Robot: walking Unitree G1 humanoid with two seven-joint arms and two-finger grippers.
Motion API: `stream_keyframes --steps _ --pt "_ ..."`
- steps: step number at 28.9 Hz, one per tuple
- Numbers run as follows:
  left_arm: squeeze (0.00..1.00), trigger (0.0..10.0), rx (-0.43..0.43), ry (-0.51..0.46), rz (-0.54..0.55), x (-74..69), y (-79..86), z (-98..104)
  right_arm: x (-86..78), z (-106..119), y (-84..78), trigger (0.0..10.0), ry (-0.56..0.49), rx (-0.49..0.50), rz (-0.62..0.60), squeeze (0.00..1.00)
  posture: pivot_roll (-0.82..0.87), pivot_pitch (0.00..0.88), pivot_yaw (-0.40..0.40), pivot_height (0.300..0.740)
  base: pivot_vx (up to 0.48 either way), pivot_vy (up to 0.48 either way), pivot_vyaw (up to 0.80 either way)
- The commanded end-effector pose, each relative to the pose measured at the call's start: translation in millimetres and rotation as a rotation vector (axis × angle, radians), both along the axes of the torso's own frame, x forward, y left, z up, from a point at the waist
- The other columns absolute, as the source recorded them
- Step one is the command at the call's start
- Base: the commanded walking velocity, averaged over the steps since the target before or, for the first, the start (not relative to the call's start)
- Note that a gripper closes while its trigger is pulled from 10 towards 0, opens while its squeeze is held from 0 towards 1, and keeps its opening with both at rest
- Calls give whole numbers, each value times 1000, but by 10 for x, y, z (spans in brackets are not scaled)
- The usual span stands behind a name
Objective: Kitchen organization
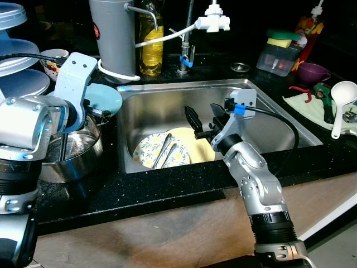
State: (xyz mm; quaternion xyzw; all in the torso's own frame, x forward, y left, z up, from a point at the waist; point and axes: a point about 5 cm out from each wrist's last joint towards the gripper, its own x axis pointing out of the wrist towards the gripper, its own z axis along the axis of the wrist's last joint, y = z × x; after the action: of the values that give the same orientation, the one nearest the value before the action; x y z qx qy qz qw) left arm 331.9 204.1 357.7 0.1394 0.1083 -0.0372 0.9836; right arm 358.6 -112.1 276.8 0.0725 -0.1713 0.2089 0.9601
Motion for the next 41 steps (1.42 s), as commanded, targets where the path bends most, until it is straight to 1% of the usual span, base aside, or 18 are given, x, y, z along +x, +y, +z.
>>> stream_keyframes --steps 1,2,3,4,7,9,12,14,16,17,18,19,20,27,30,34,36,41 --pt "0 10000 -26 -38 6 -28 -16 108 0 -3 -2 10000 9 2 6 0 45 206 -63 740 0 0 0" --pt "0 10000 -38 -46 1 -35 -24 133 0 -3 -2 10000 9 2 6 0 45 206 -62 740 0 0 0" --pt "1000 10000 -86 -66 -19 -57 -58 195 1 -2 -7 10000 8 2 4 0 45 206 -62 740 0 0 0" --pt "1000 10000 -86 -66 -19 -57 -58 195 1 -2 -7 10000 8 2 4 0 45 206 -62 740 0 0 0" --pt "1000 10000 -150 -130 -30 -94 -87 325 4 0 -8 10000 8 5 3 0 47 205 -62 740 0 0 0" --pt "1000 10000 -146 -145 -19 -98 -74 353 5 1 -8 10000 7 5 3 0 47 205 -62 740 0 0 0" --pt "1000 10000 -152 -181 37 -99 -4 424 8 1 -4 10000 7 6 5 0 49 205 -62 740 0 0 0" --pt "1000 10000 -169 -212 92 -68 90 445 10 -3 -2 10000 9 7 6 0 51 205 -63 740 0 0 0" --pt "1000 10000 -169 -212 92 -68 90 445 10 -3 -2 10000 9 7 6 0 51 205 -63 740 0 0 0" --pt "188 10000 -188 -228 125 -45 144 448 10 -7 2 10000 10 7 7 0 52 203 -62 740 0 0 0" --pt "0 10000 -189 -229 152 -14 195 423 9 -11 5 10000 11 7 8 0 52 203 -62 740 0 0 0" --pt "0 10000 -189 -229 152 -14 195 423 9 -11 5 10000 11 7 8 0 52 203 -62 740 0 0 0" --pt "0 10000 -195 -220 191 35 261 371 7 -15 9 10000 11 6 10 0 48 201 -59 740 0 0 0" --pt "0 10000 -176 -176 255 109 350 241 -3 -12 2 10000 9 4 7 0 48 201 -59 740 0 0 0" --pt "0 10000 -177 -135 244 141 347 149 -5 -10 1 10000 8 4 7 0 48 201 -59 740 0 0 0" --pt "0 10000 -188 -120 244 166 351 103 -6 -10 2 10000 7 4 8 0 45 190 -53 740 0 0 0" --pt "0 10000 -187 -85 240 212 363 10 -7 -4 10 10000 4 6 10 0 45 190 -53 740 0 0 0" --pt "0 10000 -189 -74 234 238 371 -31 -8 0 15 10000 2 8 11 0 45 190 -53 740 0 0 0"
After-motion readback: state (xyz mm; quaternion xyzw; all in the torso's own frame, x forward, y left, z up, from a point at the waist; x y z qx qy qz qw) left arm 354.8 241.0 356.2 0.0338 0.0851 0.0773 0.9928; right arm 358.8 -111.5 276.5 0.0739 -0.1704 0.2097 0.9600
